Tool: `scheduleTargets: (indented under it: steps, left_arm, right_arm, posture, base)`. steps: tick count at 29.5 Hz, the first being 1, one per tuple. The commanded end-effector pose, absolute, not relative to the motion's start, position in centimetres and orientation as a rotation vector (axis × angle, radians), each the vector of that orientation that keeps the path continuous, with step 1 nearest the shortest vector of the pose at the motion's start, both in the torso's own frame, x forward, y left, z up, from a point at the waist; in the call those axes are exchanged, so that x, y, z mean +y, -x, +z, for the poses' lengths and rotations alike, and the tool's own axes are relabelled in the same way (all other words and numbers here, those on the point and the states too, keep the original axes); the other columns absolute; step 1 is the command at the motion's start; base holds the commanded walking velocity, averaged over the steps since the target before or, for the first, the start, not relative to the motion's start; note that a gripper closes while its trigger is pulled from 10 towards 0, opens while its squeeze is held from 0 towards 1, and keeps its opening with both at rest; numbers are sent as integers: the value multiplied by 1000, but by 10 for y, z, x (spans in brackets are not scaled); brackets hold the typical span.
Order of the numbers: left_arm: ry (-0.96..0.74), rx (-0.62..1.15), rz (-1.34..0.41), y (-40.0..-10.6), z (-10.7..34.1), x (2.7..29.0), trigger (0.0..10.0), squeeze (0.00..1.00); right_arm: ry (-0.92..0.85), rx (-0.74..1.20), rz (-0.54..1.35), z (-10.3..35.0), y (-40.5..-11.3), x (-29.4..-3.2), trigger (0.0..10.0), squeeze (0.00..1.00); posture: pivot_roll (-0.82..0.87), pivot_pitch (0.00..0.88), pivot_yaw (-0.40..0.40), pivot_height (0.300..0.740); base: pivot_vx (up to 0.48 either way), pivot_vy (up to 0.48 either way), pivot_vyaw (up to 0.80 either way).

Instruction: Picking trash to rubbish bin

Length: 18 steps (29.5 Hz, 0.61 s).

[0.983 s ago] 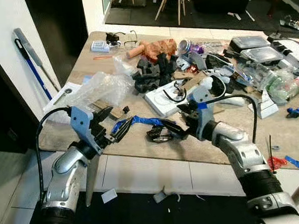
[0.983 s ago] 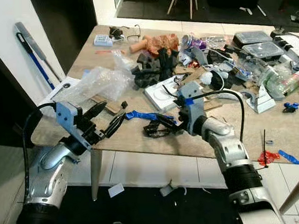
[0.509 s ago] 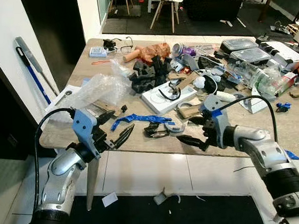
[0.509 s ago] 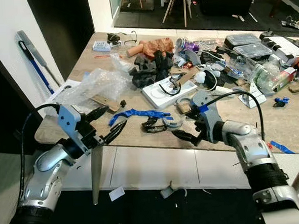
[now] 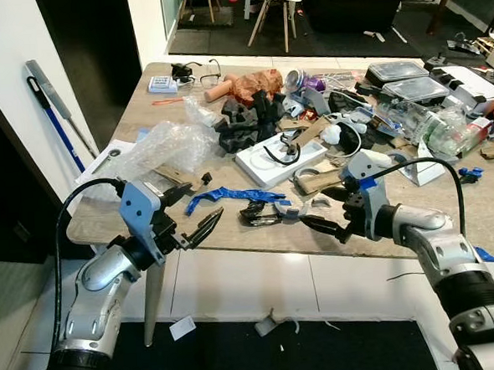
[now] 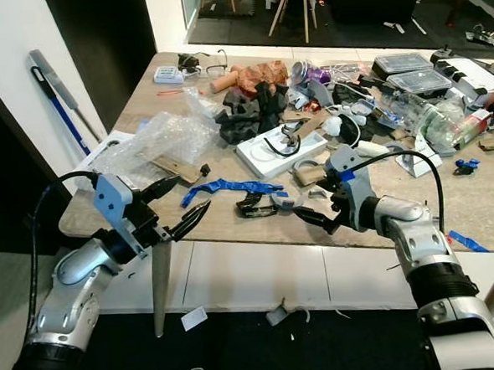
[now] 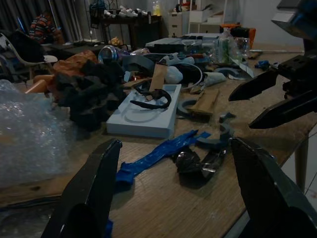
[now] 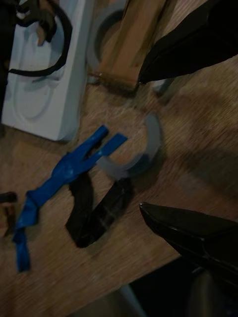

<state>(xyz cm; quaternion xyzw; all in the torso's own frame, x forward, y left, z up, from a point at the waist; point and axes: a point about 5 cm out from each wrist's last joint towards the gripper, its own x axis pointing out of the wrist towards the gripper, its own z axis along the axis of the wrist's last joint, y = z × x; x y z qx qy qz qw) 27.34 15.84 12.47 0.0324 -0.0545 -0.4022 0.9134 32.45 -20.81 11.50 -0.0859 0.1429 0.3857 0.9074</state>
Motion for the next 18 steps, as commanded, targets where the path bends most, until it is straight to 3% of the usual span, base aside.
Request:
scheduleTargets:
  steps: [1,18]
  left_arm:
    - [-77,-102,-841,-271,125,160,10000,0]
    - [-93,-72,-857,-262,128,169,10000,0]
  right_arm:
    - [145,285,802,112,-325,-208,10000,0]
    - [124,312,856,92,-318,-201,10000,0]
  posture:
    - [44,0,-14,740]
    - [67,0,5,740]
  base:
    - [0,0,0]
    - [0,0,0]
